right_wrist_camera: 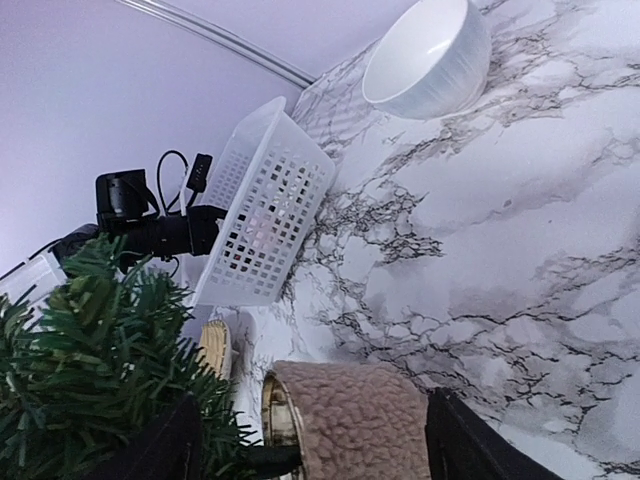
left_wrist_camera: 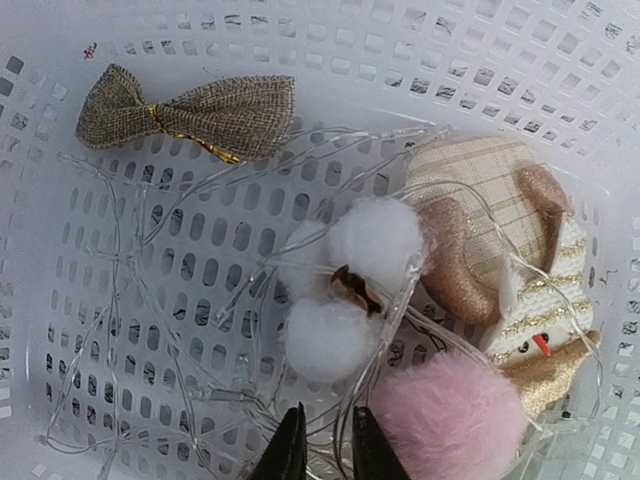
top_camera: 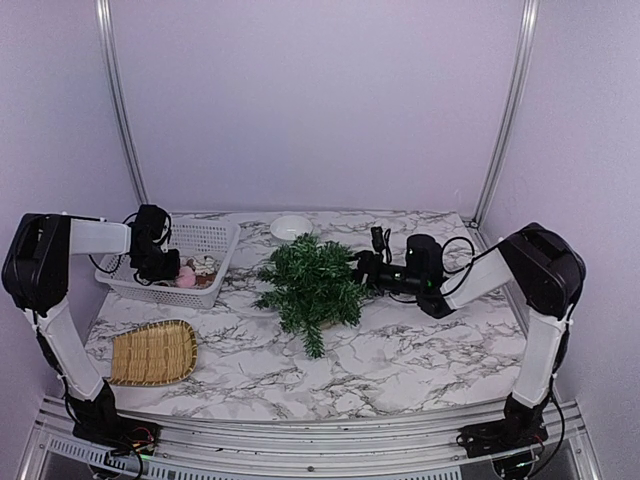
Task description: Decorate the small christmas tree
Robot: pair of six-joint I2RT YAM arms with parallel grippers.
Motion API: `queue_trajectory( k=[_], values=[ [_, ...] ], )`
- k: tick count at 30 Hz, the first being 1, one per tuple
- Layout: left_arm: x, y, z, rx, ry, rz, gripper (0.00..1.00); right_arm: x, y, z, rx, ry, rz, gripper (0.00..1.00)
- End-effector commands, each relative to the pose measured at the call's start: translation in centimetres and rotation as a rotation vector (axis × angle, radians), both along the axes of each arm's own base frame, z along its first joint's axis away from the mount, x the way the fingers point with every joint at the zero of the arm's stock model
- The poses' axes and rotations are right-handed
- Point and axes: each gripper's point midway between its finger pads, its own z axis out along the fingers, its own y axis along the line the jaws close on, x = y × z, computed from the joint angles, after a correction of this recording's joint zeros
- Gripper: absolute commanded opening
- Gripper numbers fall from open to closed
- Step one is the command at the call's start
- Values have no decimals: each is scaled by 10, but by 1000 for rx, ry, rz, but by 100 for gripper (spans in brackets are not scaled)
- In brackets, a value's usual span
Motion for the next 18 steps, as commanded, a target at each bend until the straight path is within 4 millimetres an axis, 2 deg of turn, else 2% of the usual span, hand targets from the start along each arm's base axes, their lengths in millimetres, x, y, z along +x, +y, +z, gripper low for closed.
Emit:
queue_trajectory(
  k=[1,8,10,12,15,16,18],
  values=[
    [5,-19,18,-13,-69,-43,16,10,0,-20,-59,12,-1,71],
    [4,-28,26,-47,-85,-54,14,14,7,-54,-96,72,26,52],
    [4,-38,42,-41,-137,-89,14,15,7,-58,-100,80,27,49],
    [3,-52,71,-18,-220,-147,18,14,7,-59,-102,83,30,48],
    [-10,-96,114,-22,-321,-320,35,11,5,-54,-96,69,31,49],
    [-20,-118,123,-38,-339,-405,42,11,4,-50,-96,60,30,49],
    [-47,-162,130,-82,-348,-579,54,11,2,-41,-92,36,30,51]
  ],
)
